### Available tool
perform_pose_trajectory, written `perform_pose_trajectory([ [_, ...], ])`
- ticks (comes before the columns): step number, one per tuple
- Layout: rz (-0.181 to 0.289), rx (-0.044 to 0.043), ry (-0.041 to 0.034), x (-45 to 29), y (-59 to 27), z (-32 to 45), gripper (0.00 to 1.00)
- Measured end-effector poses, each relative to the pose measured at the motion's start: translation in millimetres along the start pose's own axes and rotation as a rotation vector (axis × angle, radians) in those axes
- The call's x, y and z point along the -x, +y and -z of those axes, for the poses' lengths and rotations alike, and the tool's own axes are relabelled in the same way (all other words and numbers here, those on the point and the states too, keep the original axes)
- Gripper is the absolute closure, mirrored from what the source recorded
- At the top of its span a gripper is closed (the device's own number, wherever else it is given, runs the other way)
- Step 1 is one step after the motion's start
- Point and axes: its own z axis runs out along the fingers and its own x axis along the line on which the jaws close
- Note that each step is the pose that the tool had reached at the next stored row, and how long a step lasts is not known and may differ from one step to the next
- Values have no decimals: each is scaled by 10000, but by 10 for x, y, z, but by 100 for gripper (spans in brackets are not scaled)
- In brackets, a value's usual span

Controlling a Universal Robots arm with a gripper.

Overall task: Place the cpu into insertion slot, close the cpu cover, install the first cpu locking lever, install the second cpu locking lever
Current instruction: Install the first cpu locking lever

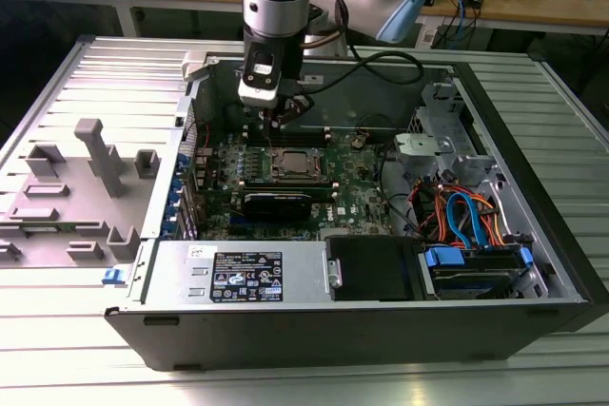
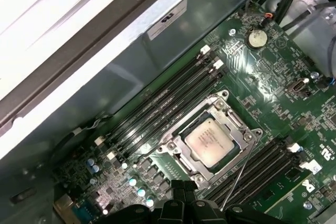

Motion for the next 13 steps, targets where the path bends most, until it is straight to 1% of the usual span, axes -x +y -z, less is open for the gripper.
perform_pose_trajectory([
  [1, 148, -7, 0, 0, 0, 1, 89],
  [2, 424, -16, 0, 0, -1, 1, 89],
  [6, 1184, -40, 2, -2, -3, 0, 89],
  [9, 1419, -46, 2, -17, -14, -1, 89],
  [13, 1461, -46, 4, -59, -50, -2, 89],
])
